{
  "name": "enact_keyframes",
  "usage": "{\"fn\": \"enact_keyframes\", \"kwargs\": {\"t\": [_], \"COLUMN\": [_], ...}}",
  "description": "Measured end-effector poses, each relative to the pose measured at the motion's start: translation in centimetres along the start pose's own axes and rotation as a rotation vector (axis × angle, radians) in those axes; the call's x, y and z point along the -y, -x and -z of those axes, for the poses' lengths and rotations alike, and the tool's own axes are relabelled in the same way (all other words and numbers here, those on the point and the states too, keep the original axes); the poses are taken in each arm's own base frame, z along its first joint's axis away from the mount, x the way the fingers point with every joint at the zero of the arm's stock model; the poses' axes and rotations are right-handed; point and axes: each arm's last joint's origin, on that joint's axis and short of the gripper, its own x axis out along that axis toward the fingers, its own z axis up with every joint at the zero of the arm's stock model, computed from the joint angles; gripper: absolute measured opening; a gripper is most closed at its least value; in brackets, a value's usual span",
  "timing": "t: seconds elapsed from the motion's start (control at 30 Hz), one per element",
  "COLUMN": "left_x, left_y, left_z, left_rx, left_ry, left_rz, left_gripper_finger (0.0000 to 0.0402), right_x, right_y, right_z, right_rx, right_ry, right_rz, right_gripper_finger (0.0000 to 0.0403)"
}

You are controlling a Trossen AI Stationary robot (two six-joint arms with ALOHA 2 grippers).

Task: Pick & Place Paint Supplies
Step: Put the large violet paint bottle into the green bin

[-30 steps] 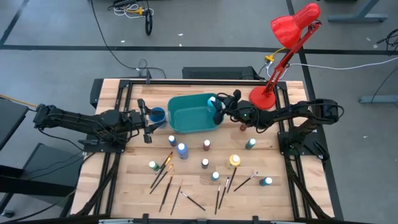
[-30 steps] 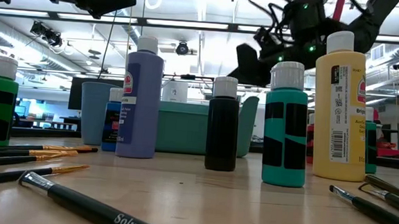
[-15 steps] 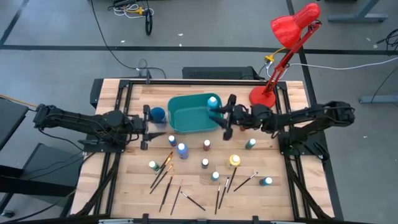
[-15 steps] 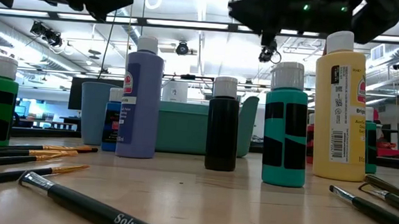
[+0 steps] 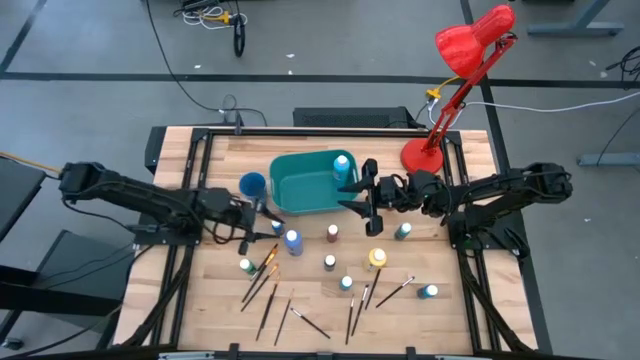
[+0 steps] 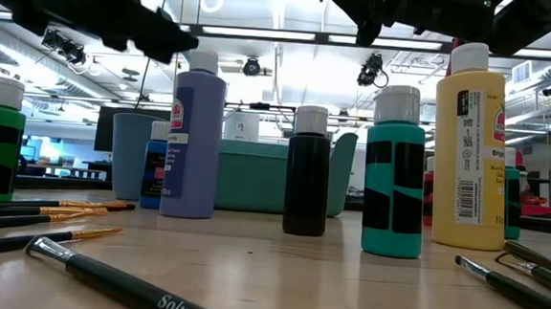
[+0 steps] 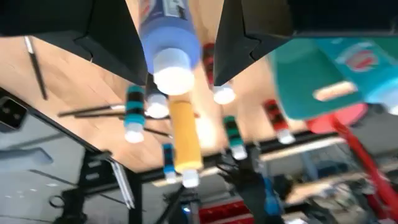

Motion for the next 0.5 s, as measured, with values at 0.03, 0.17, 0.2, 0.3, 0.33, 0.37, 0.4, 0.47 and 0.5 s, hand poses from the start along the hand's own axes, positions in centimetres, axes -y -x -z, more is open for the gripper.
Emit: {"fn": "enact_keyframes", "kwargs": {"t": [0.03,0.17,0.2,0.3,0.33,0.37,0.4,0.47,0.5], "left_x": [0.1,0.1,0.1,-0.1,-0.1,-0.2,-0.2,-0.3,-0.3], "left_y": [-0.4,-1.7,-2.1,-3.1,-3.4,-3.7,-4.0,-4.5,-4.6], "left_z": [0.2,0.2,0.0,-0.4,-0.5,-0.6,-0.6,-0.5,-0.4], "left_rx": [-0.01,-0.043,-0.046,-0.058,-0.063,-0.069,-0.078,-0.1,-0.118], "left_ry": [0.001,-0.005,-0.002,0.011,0.011,0.014,0.017,0.018,0.016], "left_rz": [0.022,0.079,0.08,0.08,0.081,0.082,0.083,0.068,0.054], "left_gripper_finger": [0.0194,0.0195,0.0195,0.0195,0.0195,0.0195,0.0195,0.0195,0.0195], "right_x": [0.0,0.0,0.0,0.0,0.0,0.0,0.0,0.0,0.0], "right_y": [0.0,0.0,0.0,0.0,0.0,0.0,0.0,0.0,0.0], "right_z": [0.0,0.0,0.0,0.0,0.0,0.0,0.1,0.1,0.1], "right_rx": [0.0,-0.001,-0.003,-0.004,-0.004,-0.004,-0.005,-0.006,-0.006], "right_ry": [0.0,0.0,0.0,0.001,0.001,0.001,0.001,0.001,0.001], "right_rz": [0.0,0.0,0.0,0.0,0.0,0.0,0.0,0.0,-0.001], "right_gripper_finger": [0.0149,0.0149,0.0149,0.0149,0.0149,0.0149,0.0149,0.0149,0.0149]}}
